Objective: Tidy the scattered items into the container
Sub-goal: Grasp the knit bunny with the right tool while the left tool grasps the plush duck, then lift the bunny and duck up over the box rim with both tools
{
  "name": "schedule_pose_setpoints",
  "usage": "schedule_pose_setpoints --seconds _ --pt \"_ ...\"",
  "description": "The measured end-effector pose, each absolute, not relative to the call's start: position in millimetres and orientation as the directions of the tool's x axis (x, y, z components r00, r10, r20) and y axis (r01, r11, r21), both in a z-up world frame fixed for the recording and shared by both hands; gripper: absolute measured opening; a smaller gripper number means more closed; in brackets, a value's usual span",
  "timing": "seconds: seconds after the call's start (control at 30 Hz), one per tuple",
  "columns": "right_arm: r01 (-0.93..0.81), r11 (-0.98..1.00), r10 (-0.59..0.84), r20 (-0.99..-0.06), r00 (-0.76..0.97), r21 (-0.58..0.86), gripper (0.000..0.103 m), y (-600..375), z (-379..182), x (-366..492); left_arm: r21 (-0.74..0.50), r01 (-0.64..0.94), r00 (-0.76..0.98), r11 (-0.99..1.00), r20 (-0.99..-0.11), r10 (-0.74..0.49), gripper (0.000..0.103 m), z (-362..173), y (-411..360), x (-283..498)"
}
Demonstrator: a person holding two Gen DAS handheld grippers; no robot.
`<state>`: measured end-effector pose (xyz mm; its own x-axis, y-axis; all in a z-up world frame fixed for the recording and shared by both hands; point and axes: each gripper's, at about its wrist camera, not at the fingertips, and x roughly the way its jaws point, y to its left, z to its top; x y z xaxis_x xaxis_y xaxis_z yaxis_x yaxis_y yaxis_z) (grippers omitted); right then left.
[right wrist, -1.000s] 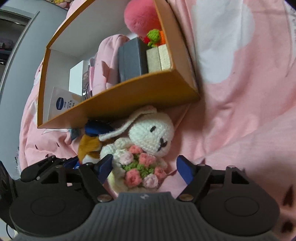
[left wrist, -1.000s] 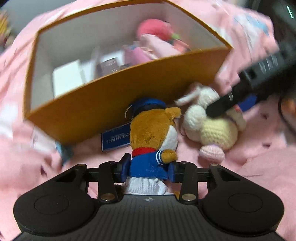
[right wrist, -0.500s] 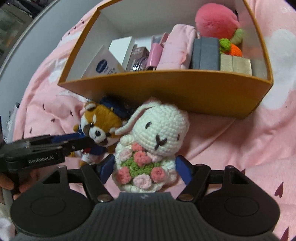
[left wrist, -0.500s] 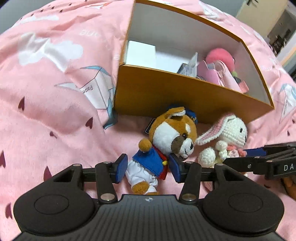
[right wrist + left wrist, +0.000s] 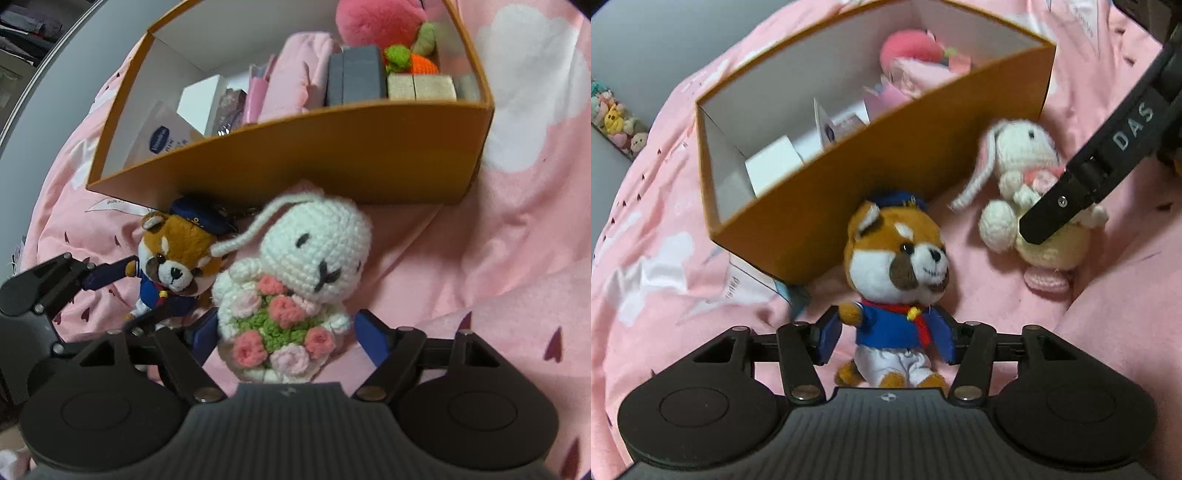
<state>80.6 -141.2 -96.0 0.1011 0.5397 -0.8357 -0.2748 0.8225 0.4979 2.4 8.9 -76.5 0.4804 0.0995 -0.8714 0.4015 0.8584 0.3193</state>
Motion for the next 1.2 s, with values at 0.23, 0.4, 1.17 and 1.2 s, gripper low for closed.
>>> schedule_pose_setpoints --seconds 0.23,0.4,1.17,1.2 --pt "-0.319 0.835 0.505 -0.855 0.117 0.449 0.071 -119 -93 79 0.261 0.356 0.410 0.897 -0.906 0.101 0.050 -85 16 13" --pt "-0.372 0.834 0.486 -0.862 0.147 0.407 0.069 -121 -79 71 0.153 0.281 0.411 0.947 -0.911 0.025 0.046 -73 33 5" --pt "-0.549 0.782 0.581 -0.664 0.471 0.295 0.068 -171 60 53 -0.326 0.079 0.663 0.942 -0.689 -0.294 0.043 65 92 -10" --pt "-0.558 0.780 0.582 -0.654 0.483 0.283 0.068 -169 66 56 -0.325 0.080 0.681 0.942 -0.673 -0.290 0.043 72 94 -4"
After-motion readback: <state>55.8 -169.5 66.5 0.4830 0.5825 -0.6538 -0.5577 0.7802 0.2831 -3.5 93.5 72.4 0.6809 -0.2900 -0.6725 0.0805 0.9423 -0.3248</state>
